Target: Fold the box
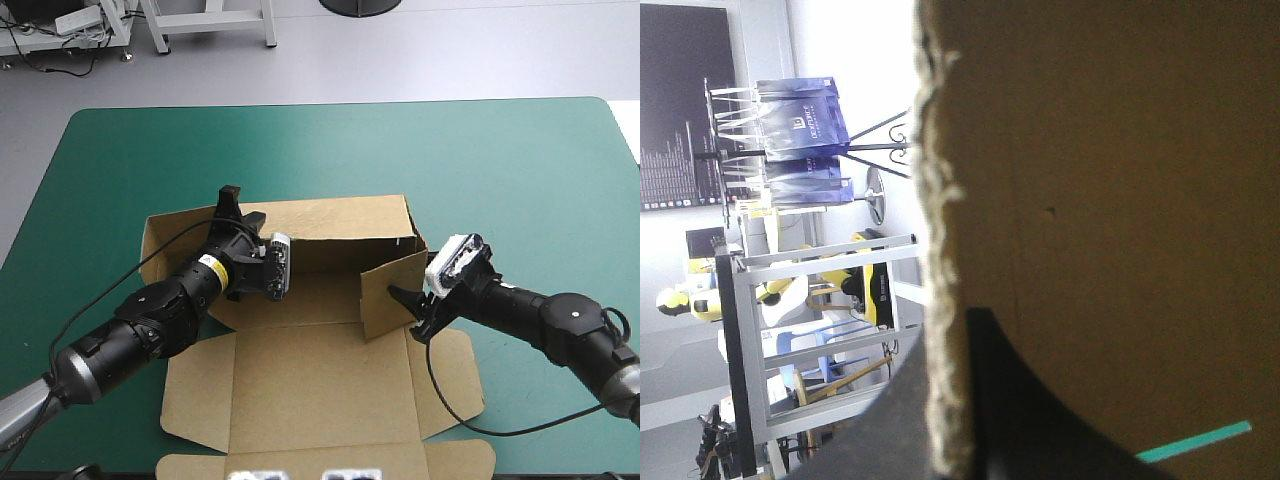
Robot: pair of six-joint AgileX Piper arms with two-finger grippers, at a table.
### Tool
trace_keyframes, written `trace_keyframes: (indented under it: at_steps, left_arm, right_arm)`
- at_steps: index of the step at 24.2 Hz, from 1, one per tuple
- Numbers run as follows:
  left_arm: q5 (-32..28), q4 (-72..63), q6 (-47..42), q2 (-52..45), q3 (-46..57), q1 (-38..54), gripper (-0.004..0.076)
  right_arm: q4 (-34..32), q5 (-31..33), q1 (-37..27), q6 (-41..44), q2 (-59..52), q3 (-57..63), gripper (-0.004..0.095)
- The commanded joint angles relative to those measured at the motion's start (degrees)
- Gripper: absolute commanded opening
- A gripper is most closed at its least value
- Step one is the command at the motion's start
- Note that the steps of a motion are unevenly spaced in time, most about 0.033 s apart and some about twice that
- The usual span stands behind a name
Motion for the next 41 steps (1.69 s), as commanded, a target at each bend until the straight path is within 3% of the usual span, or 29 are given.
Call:
trace_keyframes:
  at_steps: [1,5,13,17,21,28,31,37,41]
  left_arm:
    - [-1.46,-0.29,-0.4,-1.17,-1.12,-0.21,-0.0006]
    - [-1.83,-0.38,-0.96,-1.17,-1.12,-0.21,-0.0006]
    - [-2.35,-0.76,-1.62,-1.17,-1.12,-0.21,-0.0006]
    - [-3.2,-0.83,-1.62,-1.17,-1.12,-0.21,-0.0005]
    - [-6.01,-1.54,-1.18,-1.17,-1.12,-0.21,-0.0005]
    - [-7.24,-2.06,-1.7,-1.17,-1.12,-0.73,-0.0004]
    - [-5.25,-2.17,-1.7,-2.35,-1.12,-4.85,0.0034]
    - [5.8,-2.46,-2.17,-3.94,-1.12,-15.11,0.0244]
    - [12.47,-1.99,-8.03,-4.1,-1.34,-21.38,0.0367]
  right_arm:
    - [2.78,-6.18,3.28,-0.9,-0.11,-3.49,0.064]
    - [4.18,-11.67,5.13,-0.6,0.66,-5.23,0.0632]
    - [5.84,-11.56,6.19,-0.6,3.61,-5.91,0.056]
    - [7.47,-7.18,6.19,-1.46,5.03,-6.04,0.021]
    - [7.74,-1.97,6.23,-1.46,5.82,-6.04,-0.0019]
    - [10.13,-3.28,6.87,0.05,5.82,-6.04,-0.0019]
    - [10.13,-4.53,6.87,0.29,5.82,-6.04,-0.0019]
    - [10.13,-5.72,6.87,0.71,5.82,-6.04,-0.002]
    - [10.13,-5.76,6.87,1.12,5.82,-6.04,-0.002]
